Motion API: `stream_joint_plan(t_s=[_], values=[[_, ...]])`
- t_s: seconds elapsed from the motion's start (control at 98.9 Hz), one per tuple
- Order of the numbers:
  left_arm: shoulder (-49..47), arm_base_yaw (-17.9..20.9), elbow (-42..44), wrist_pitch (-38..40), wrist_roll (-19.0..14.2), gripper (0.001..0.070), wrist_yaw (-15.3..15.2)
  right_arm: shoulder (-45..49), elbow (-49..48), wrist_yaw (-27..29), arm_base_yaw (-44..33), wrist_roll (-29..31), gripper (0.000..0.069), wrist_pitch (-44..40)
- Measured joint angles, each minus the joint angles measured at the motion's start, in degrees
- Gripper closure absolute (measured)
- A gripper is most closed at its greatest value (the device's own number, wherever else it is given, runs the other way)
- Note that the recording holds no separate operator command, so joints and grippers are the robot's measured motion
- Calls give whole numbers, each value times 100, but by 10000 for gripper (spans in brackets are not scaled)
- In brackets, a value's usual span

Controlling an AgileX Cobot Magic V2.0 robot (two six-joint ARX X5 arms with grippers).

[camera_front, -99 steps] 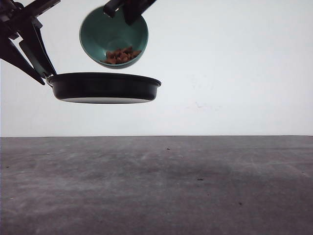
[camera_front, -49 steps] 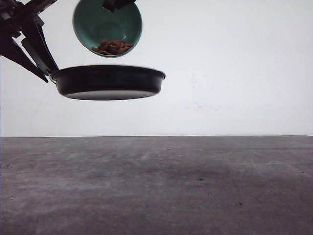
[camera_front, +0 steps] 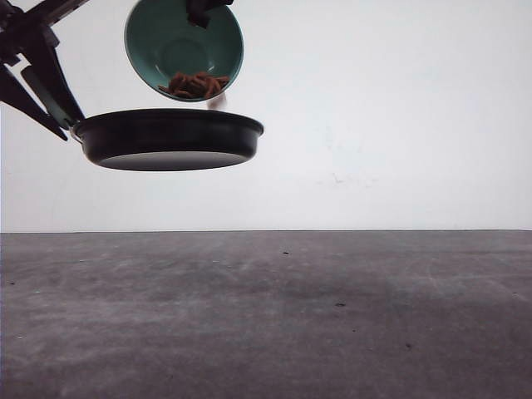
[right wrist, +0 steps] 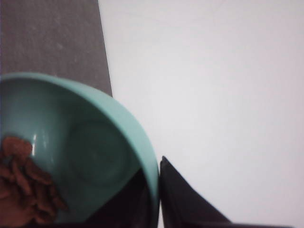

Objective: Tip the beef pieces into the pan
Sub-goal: 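Tilt the held bowl over the pan, pouring beef cubes in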

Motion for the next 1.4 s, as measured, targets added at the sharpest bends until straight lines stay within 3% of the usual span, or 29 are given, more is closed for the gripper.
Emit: stream_joint_plan(t_s=[0.233,0.465,0.718,0.981,1.153,1.396], values=[[0,31,0,-15,-15,653,20,0,0,-271,-2,-424,677,857],[0,17,7,-17,-24,653,188,-2,0,-457,13,-428,677,890],[0,17,328,-66,-26,653,192,-2,0,-581,79,-151,677,1821],[2,20,474,-442,35,653,107,11,-76,-603,90,24,677,1851],[2,22,474,-566,177,653,-136,13,-350,-592,87,111,677,1843],[2,31,474,-625,297,653,-160,33,-474,-555,77,387,677,1823]])
